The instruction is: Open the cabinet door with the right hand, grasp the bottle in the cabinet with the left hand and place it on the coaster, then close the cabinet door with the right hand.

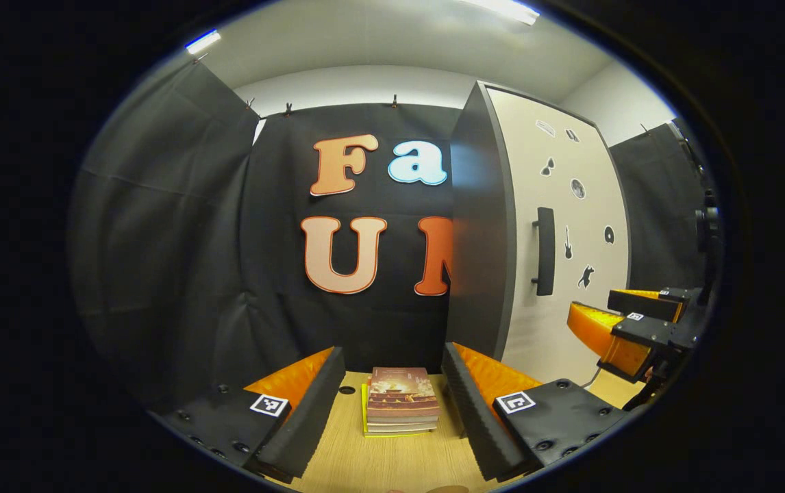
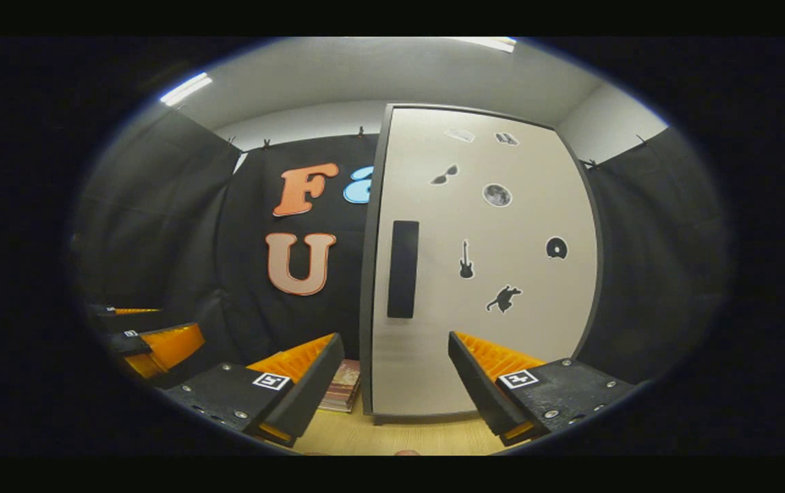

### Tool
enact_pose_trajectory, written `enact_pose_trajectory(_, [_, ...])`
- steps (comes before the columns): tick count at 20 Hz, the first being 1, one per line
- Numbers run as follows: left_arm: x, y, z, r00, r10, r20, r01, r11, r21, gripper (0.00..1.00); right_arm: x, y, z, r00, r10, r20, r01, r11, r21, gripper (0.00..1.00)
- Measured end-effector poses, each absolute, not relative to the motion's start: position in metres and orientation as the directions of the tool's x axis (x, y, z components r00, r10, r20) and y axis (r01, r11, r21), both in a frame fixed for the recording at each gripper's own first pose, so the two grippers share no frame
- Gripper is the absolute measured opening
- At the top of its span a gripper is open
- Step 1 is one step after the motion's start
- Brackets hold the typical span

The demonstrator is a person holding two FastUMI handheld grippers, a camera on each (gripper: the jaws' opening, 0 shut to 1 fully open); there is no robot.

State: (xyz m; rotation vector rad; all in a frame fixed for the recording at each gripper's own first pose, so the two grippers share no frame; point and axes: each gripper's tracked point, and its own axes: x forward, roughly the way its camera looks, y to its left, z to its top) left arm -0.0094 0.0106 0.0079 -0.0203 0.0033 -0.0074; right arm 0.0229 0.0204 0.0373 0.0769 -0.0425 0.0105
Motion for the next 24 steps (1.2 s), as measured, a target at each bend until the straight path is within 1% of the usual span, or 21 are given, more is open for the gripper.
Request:
enact_pose_trajectory(1, [-0.008,0.012,0.008,1.000,-0.001,-0.003,0.001,1.000,-0.020,0.94,0.026,0.020,0.040,0.999,0.004,0.049,-0.008,0.997,0.073,0.97])
enact_pose_trajectory(2, [-0.008,0.014,0.005,1.000,0.002,-0.009,-0.002,1.000,-0.021,0.94,0.030,0.018,0.042,0.999,-0.003,0.052,-0.001,0.998,0.067,0.95])
enact_pose_trajectory(5, [-0.005,0.012,0.003,1.000,-0.010,-0.020,0.009,1.000,-0.024,0.94,0.046,0.015,0.049,0.998,-0.031,0.054,0.028,0.999,0.046,0.94])
enact_pose_trajectory(7, [-0.005,0.014,0.002,1.000,-0.010,-0.020,0.009,1.000,-0.018,0.94,0.059,0.016,0.055,0.998,-0.030,0.060,0.027,0.999,0.047,0.94])
enact_pose_trajectory(13, [0.003,0.023,-0.005,0.999,-0.007,-0.036,0.007,1.000,-0.014,0.94,0.099,0.013,0.072,0.996,-0.031,0.085,0.025,0.997,0.075,0.88])
enact_pose_trajectory(15, [0.006,0.027,-0.009,0.999,-0.006,-0.045,0.005,1.000,-0.018,0.94,0.113,0.010,0.074,0.996,-0.034,0.086,0.026,0.995,0.099,0.83])
enact_pose_trajectory(17, [0.010,0.033,-0.012,0.999,-0.004,-0.050,0.003,1.000,-0.019,0.94,0.124,0.009,0.074,0.996,-0.040,0.075,0.030,0.992,0.119,0.77])
enact_pose_trajectory(18, [0.013,0.036,-0.013,0.999,-0.006,-0.049,0.005,1.000,-0.020,0.94,0.130,0.008,0.074,0.996,-0.044,0.071,0.035,0.991,0.126,0.71])
enact_pose_trajectory(21, [0.022,0.039,-0.012,0.999,-0.020,-0.046,0.019,1.000,-0.018,0.95,0.141,0.012,0.072,0.997,-0.052,0.062,0.042,0.989,0.143,0.63])
enact_pose_trajectory(23, [0.028,0.042,-0.015,0.998,-0.034,-0.044,0.034,0.999,-0.016,0.95,0.145,0.012,0.070,0.996,-0.071,0.055,0.062,0.986,0.152,0.54])
enact_pose_trajectory(24, [0.031,0.043,-0.016,0.998,-0.044,-0.045,0.043,0.999,-0.014,0.95,0.146,0.011,0.067,0.995,-0.086,0.045,0.078,0.984,0.160,0.46])
